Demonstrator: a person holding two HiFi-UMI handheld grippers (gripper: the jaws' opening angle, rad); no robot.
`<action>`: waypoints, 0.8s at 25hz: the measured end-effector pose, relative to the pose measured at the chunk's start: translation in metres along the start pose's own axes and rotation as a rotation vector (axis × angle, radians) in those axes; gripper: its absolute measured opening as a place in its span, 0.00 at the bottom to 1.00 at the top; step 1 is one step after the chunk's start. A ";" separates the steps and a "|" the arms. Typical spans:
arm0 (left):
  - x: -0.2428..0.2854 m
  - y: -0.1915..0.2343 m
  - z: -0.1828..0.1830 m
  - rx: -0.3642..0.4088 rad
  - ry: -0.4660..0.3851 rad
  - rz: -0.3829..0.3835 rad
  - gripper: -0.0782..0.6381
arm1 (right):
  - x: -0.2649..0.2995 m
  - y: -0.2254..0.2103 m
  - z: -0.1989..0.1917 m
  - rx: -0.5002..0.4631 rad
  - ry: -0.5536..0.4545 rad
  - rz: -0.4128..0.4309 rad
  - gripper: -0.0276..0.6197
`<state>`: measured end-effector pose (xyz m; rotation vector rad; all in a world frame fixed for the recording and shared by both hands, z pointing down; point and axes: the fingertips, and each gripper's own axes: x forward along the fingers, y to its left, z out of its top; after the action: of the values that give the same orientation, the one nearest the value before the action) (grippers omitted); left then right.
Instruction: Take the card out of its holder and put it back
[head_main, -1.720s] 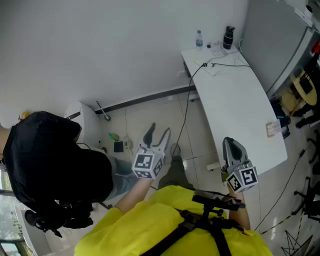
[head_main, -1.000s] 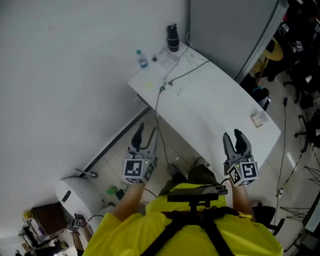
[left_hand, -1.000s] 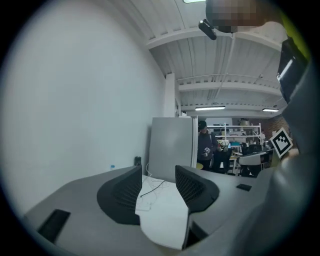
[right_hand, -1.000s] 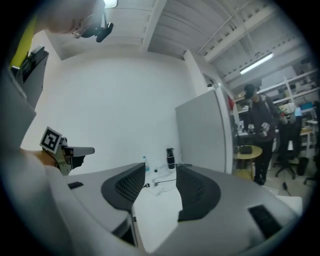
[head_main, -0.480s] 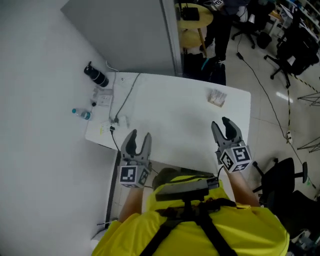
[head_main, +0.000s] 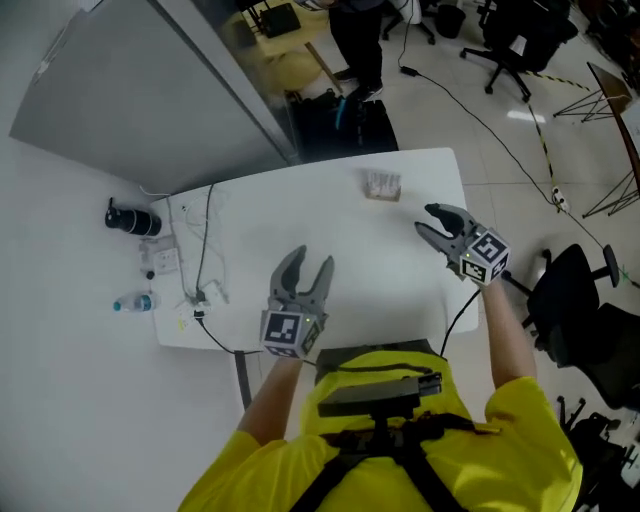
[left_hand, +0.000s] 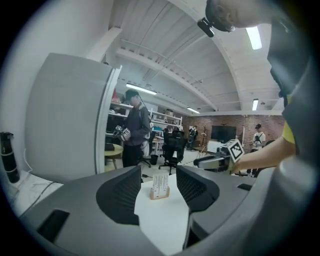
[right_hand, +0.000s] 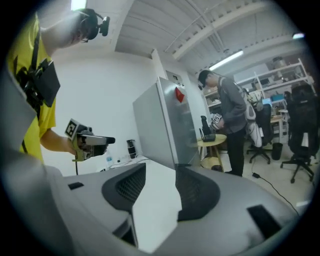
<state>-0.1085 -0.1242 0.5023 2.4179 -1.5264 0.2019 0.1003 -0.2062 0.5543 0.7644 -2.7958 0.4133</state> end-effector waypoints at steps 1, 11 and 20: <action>0.012 -0.002 -0.010 0.000 0.016 -0.026 0.42 | 0.007 -0.019 -0.009 0.015 0.006 0.011 0.34; 0.078 0.017 -0.091 -0.023 0.070 -0.084 0.42 | 0.109 -0.126 -0.086 0.037 0.091 0.153 0.27; 0.078 0.013 -0.099 -0.023 0.108 -0.123 0.42 | 0.129 -0.101 -0.088 -0.007 0.096 0.292 0.07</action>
<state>-0.0835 -0.1672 0.6192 2.4310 -1.3218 0.2831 0.0563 -0.3210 0.6937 0.3229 -2.8202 0.4748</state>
